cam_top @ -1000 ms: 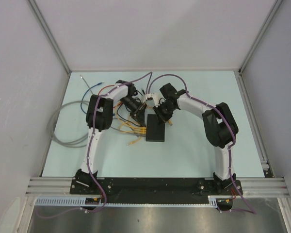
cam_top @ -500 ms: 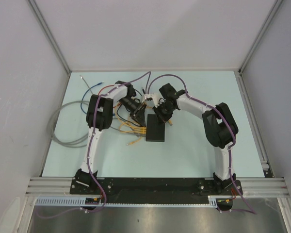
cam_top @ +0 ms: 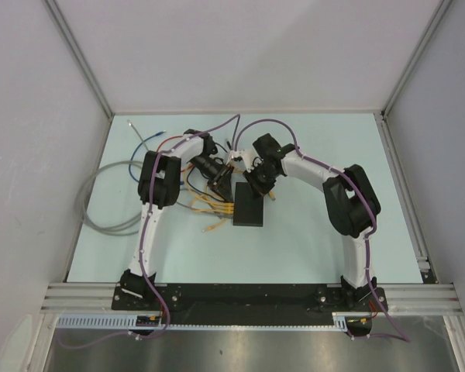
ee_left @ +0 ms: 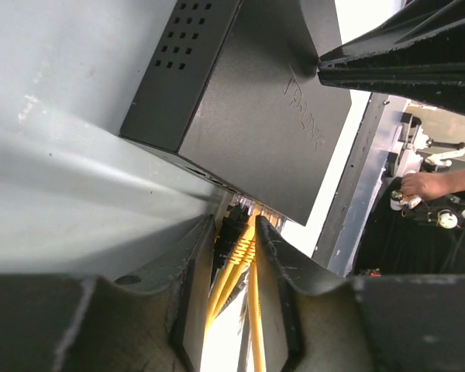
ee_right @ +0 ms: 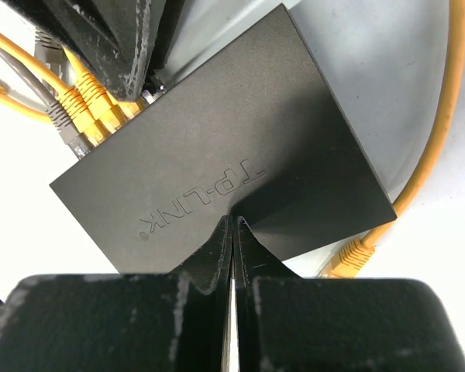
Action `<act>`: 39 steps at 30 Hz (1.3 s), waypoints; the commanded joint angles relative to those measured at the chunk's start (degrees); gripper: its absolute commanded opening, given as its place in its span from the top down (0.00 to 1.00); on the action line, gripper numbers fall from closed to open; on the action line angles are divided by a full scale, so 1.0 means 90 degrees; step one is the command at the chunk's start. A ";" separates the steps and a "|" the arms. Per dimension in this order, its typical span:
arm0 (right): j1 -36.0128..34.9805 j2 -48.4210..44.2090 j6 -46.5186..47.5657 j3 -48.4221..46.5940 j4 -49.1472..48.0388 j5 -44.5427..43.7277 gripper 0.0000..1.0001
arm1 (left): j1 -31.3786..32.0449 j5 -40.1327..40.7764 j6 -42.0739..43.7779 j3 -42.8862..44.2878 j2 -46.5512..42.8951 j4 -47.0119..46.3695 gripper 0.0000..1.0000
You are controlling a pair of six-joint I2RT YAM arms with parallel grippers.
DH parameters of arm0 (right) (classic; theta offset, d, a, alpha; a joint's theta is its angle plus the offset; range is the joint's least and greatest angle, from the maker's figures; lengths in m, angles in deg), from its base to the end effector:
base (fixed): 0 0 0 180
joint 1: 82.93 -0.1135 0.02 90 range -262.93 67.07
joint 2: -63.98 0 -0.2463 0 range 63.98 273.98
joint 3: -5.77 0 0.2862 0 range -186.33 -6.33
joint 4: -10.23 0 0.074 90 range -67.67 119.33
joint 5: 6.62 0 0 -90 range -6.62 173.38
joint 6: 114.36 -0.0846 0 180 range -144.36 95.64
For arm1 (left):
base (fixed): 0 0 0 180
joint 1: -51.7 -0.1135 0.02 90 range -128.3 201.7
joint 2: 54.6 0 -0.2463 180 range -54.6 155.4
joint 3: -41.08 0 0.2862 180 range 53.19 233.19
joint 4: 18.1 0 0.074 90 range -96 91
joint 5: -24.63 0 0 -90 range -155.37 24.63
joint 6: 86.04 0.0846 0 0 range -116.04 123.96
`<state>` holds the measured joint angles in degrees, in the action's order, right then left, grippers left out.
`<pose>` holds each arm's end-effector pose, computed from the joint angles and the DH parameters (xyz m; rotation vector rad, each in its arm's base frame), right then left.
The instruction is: Pull the plug from the switch port
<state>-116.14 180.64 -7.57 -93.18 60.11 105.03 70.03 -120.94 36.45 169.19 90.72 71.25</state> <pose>0.3689 0.2788 0.1054 -1.2560 2.4472 0.5980 0.4159 -0.2113 0.0522 -0.9481 -2.4667 1.4250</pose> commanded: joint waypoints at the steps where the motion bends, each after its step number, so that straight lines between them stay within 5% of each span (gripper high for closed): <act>1: -0.0128 0.0485 0.0233 0.0412 0.0382 -0.0618 1.00 | 0.0092 0.0481 -0.0191 -0.0144 0.0163 -0.0224 0.61; 6: -0.0128 0.0485 0.0243 0.0412 0.0382 -0.0618 1.00 | 0.0170 0.0374 -0.0387 -0.0262 0.0114 -0.0351 0.64; 15: -0.0118 0.0495 0.0243 0.0421 0.0373 -0.0609 1.00 | 0.0502 0.0754 -0.0905 -0.0594 0.0016 -0.0693 0.87; 17: -0.0118 0.0495 0.0243 0.0421 0.0382 -0.0618 1.00 | 0.0512 0.0832 -0.0915 -0.0614 -0.0023 -0.0674 0.99; 39: -0.0138 0.0534 0.0233 0.0441 0.0353 -0.0579 1.00 | 0.0034 0.1301 -0.0114 0.0008 -0.0102 0.0224 1.00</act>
<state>-116.62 180.53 -7.57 -93.00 60.07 104.86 70.68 -116.53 31.16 166.40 89.12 71.23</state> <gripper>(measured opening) 0.009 0.157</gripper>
